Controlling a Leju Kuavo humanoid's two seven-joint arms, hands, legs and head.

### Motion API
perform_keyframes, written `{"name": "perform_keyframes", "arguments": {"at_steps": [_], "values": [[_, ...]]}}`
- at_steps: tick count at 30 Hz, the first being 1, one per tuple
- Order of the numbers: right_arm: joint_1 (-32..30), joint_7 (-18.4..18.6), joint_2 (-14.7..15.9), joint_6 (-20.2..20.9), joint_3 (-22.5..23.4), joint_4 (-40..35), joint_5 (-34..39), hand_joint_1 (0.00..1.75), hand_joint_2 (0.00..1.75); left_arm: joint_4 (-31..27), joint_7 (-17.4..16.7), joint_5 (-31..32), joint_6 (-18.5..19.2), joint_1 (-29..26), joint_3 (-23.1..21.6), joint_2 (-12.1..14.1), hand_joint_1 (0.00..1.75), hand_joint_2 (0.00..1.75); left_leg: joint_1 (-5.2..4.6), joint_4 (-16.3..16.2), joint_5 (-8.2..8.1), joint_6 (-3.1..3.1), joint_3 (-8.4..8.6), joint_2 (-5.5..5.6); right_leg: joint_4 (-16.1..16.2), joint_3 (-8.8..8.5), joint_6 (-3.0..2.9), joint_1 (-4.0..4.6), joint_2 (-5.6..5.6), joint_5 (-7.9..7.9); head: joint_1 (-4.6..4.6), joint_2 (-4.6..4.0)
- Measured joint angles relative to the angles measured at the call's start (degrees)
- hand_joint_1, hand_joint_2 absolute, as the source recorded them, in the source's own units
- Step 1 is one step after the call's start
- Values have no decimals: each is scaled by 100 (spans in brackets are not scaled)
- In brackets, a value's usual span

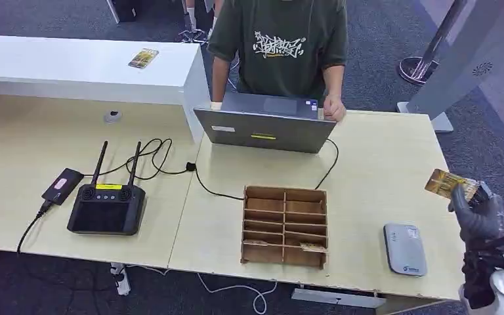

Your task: Pass the card to the sensor for recognition and then transmit it.

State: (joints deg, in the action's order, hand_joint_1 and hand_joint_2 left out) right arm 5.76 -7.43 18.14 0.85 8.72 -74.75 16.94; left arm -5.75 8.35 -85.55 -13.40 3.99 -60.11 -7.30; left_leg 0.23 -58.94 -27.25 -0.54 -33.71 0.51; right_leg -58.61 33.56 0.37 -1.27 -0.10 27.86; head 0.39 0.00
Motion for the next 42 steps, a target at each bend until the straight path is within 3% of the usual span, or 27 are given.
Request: {"name": "perform_keyframes", "arguments": {"at_steps": [15,26,42], "values": [[-675,50,-4,61,540,-354,-20,175,175,0,9,-2,-31,-8,83,0,0,0,0,0,0,0,0,-1,0,0,0,0,0,0,0,0],[-1034,131,-162,254,676,-503,-278,175,175,2,22,0,-31,-16,162,0,0,0,0,1,-1,0,0,-2,0,0,0,0,1,1,0,0],[-1320,350,-278,238,680,-481,-1408,175,175,2,2,0,-33,-18,175,0,0,0,0,1,-2,2,0,-3,0,0,0,0,2,1,0,0]]}}
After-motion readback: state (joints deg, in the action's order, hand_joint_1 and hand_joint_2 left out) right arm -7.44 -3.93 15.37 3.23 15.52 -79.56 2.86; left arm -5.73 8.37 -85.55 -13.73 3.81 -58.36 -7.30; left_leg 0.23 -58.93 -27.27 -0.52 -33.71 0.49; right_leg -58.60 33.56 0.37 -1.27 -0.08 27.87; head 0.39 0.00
